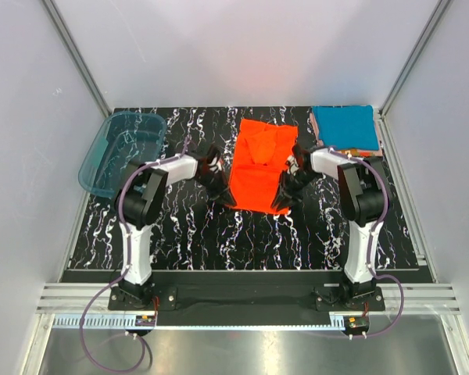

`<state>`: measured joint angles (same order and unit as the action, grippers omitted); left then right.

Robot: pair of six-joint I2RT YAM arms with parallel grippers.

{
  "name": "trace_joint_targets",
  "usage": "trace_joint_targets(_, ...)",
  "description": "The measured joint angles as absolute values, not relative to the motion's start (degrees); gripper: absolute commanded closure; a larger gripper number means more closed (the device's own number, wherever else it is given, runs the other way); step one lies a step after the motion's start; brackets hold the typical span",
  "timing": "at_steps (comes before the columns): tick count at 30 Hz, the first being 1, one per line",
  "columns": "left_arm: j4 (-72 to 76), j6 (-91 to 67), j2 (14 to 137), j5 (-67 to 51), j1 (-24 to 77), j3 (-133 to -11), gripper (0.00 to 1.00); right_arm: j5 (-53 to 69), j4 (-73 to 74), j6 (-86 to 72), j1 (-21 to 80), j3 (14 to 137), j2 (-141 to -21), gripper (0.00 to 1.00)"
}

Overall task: Fold and stack the t-shirts
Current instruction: Fold the tshirt

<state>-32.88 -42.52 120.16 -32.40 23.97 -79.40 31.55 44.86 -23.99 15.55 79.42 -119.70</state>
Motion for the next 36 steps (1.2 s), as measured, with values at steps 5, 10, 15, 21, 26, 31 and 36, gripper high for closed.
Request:
trace_joint_targets(5,-31.3,-41.6,112.8,-33.0,25.6,-67.9,0.80,34.7,41.1,-24.5,17.3,68.3,-113.4,0.64)
trace_joint_targets(10,-33.4,-36.9,107.2,-32.9,29.2,-62.4,0.78,35.3,41.2,-24.0,18.4,60.8,-107.2,0.59)
trace_joint_targets(15,-35.9,-32.6,100.7,-32.8,30.3,-63.1,0.75,34.1,45.2,-22.8,18.3,63.9,-102.3,0.58)
trace_joint_targets(21,-34.5,-31.0,104.4,-35.2,29.7,-75.9,0.77,33.5,45.6,-22.7,17.7,75.1,-103.8,0.83)
trace_joint_targets(26,-30.0,-31.9,114.5,-39.1,28.3,-83.7,0.78,33.3,43.9,-23.8,15.4,79.7,-109.3,1.00)
trace_joint_targets(31,-27.5,-33.5,122.6,-41.5,25.4,-84.9,0.80,31.5,43.9,-23.3,12.3,82.7,-116.0,1.00)
trace_joint_targets(36,-26.4,-34.7,126.4,-44.0,22.0,-84.9,0.81,30.5,43.6,-21.9,8.4,83.3,-119.6,1.00)
